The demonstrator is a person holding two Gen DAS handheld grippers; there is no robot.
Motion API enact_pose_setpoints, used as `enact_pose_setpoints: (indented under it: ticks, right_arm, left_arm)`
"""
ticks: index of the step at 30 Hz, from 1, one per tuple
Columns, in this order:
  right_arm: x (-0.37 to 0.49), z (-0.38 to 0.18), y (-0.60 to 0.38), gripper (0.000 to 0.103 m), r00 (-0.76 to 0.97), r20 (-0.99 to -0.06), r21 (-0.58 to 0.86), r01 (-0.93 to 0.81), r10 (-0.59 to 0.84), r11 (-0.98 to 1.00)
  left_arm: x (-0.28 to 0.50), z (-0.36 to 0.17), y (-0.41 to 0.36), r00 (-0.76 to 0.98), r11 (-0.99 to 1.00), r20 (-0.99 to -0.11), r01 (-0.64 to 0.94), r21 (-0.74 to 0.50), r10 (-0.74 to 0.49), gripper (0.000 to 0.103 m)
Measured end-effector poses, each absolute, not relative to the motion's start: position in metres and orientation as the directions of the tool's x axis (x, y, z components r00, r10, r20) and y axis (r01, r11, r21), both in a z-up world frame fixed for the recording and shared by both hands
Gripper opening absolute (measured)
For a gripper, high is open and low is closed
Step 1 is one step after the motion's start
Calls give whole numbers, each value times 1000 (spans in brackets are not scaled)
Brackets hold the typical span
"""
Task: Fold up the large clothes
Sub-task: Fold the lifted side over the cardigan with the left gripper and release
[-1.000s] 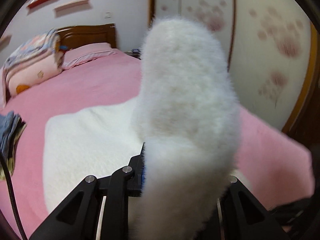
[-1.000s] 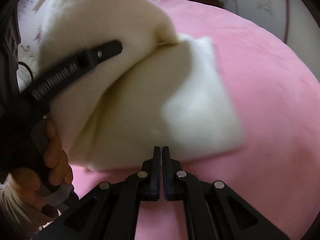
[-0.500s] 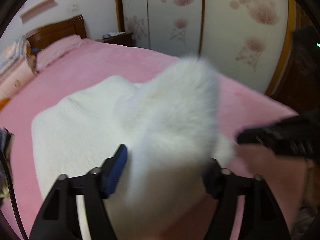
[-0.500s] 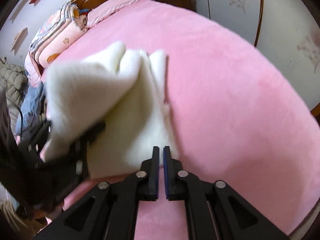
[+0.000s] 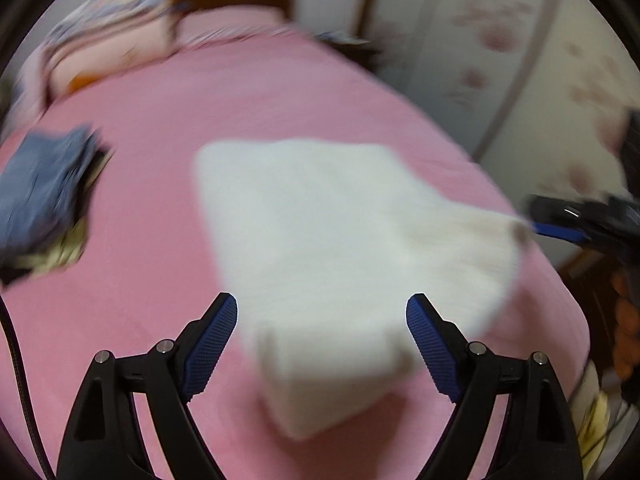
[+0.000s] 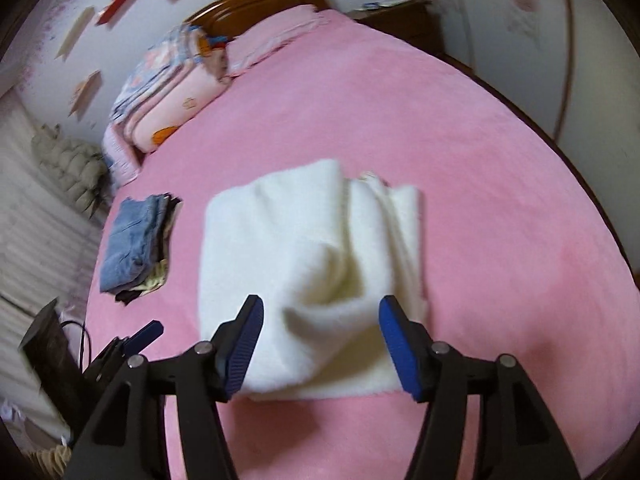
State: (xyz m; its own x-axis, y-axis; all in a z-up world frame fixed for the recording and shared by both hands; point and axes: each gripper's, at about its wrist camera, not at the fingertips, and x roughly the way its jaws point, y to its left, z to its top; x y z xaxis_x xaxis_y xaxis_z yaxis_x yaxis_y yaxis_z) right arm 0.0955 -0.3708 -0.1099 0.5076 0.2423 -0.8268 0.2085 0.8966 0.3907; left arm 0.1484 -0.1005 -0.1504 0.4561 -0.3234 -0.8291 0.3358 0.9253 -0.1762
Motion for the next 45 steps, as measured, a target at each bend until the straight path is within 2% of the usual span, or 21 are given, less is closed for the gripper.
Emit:
enact_pose_setpoints:
  ticks: [3, 5, 7, 8, 9, 12, 15, 20, 24, 28, 32, 35, 39, 45]
  right_arm:
    - [118, -120, -359, 60, 467, -851, 345, 154, 240, 926]
    - [131, -130, -355, 54, 432, -869, 322, 129, 239, 938]
    - [144, -149, -351, 26, 351, -905, 297, 115, 241, 948]
    - [147, -158, -351, 24, 314, -918, 291, 113, 243, 950]
    - [151, -169, -351, 16, 271, -931, 285, 113, 246, 952]
    - [146, -179, -359, 9, 261, -931, 289, 106, 254, 951]
    - [128, -165, -365, 7, 315, -919, 276, 85, 237, 957]
    - [92, -151, -368, 7, 369, -910, 237, 88, 189, 968]
    - [70, -186, -381, 7, 349, -926, 215, 172, 145, 961]
    - [61, -232, -389, 7, 344, -929, 221, 233, 132, 947]
    - [65, -234, -391, 9, 358, -925, 230, 252, 130, 940]
    - [66, -222, -390, 14, 351, -925, 234, 230, 144, 945]
    - [71, -196, -393, 28, 327, -933, 236, 244, 149, 941]
    - [96, -151, -403, 46, 424, -894, 267, 235, 148, 935]
  left_arm:
    - [170, -169, -80, 437, 952, -853, 232, -198, -284, 86]
    - [185, -183, -77, 424, 958, -863, 195, -209, -275, 86]
    - [198, -198, -75, 403, 963, -878, 179, -203, -260, 86]
    - [201, -206, -75, 392, 963, -883, 175, -203, -257, 86]
    - [220, -209, -75, 382, 965, -889, 169, -202, -253, 86]
    - [234, -221, -77, 348, 960, -898, 163, -226, -271, 86]
    - [236, -218, -83, 344, 952, -892, 190, -241, -294, 86]
    - [207, -210, -109, 332, 930, -887, 288, -228, -320, 86]
    - [184, -220, -137, 296, 917, -910, 357, -176, -290, 86]
    - [172, -228, -155, 354, 909, -908, 412, -65, -225, 87]
    - [176, -231, -156, 357, 911, -910, 410, -50, -211, 90]
    - [184, -230, -150, 333, 915, -915, 394, -84, -228, 90]
    - [182, -221, -146, 285, 916, -926, 381, -126, -246, 90]
    - [204, -187, -131, 301, 921, -905, 337, -194, -301, 91]
